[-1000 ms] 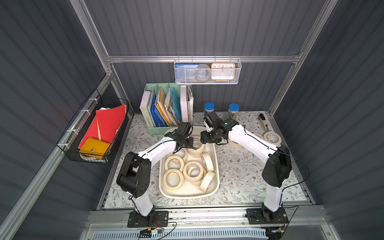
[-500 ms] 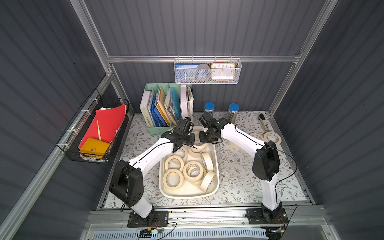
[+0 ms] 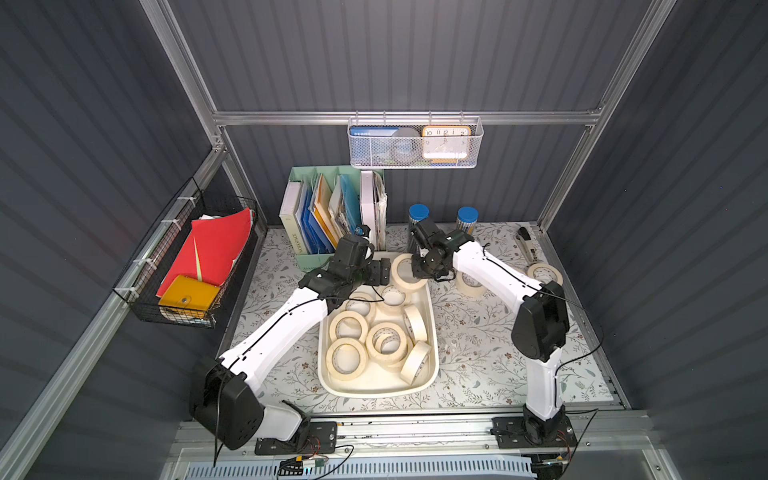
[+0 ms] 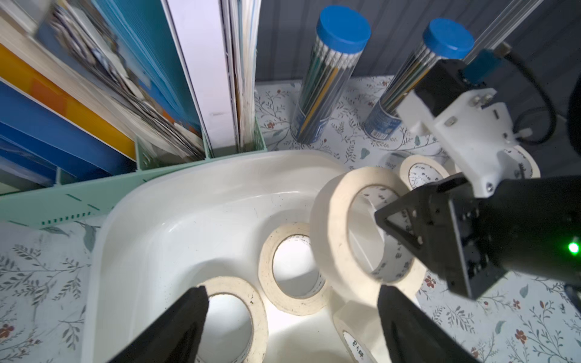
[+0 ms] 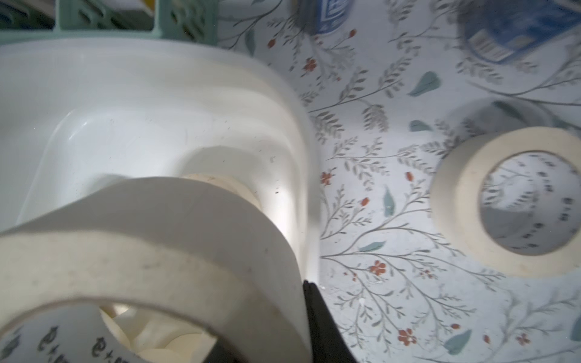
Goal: Take out the art tape in the storage box
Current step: Pick up the art tape from the storage box.
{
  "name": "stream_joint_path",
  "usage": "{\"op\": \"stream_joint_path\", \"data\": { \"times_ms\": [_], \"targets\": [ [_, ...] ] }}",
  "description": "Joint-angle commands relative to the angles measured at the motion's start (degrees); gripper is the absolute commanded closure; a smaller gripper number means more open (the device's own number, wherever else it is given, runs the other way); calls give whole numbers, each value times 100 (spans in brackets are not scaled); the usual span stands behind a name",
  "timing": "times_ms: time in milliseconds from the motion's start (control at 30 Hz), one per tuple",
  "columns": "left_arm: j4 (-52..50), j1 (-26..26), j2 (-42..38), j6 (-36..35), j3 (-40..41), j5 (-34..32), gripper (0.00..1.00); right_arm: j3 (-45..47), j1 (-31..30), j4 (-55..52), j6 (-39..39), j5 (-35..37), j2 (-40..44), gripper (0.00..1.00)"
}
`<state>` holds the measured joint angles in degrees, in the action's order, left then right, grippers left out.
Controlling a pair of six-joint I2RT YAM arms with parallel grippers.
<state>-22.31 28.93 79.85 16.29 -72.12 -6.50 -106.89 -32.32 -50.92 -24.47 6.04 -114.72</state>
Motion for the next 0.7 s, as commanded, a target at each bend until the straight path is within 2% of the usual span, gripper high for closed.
{"op": "stream_joint_path", "data": {
  "times_ms": [0, 267, 400, 533, 667],
  "targets": [
    [-24, -19, -98, 38, 190, -272, 9, 295, 436, 58, 142, 361, 560, 100],
    [211, -28, 110, 185, 479, -126, 8, 344, 1312, -276, 676, 765, 244, 100],
    [224, -23, 257, 192, 403, -48, 8, 222, 1359, -81, 963, 861, -200, 100],
    [238, -29, 306, 215, 388, -20, 8, -490, 1334, -527, 1057, 608, -915, 100],
    [264, -28, 328, 243, 408, 35, 8, -567, 1166, -444, 1120, 279, -1149, 100]
  ]
}}
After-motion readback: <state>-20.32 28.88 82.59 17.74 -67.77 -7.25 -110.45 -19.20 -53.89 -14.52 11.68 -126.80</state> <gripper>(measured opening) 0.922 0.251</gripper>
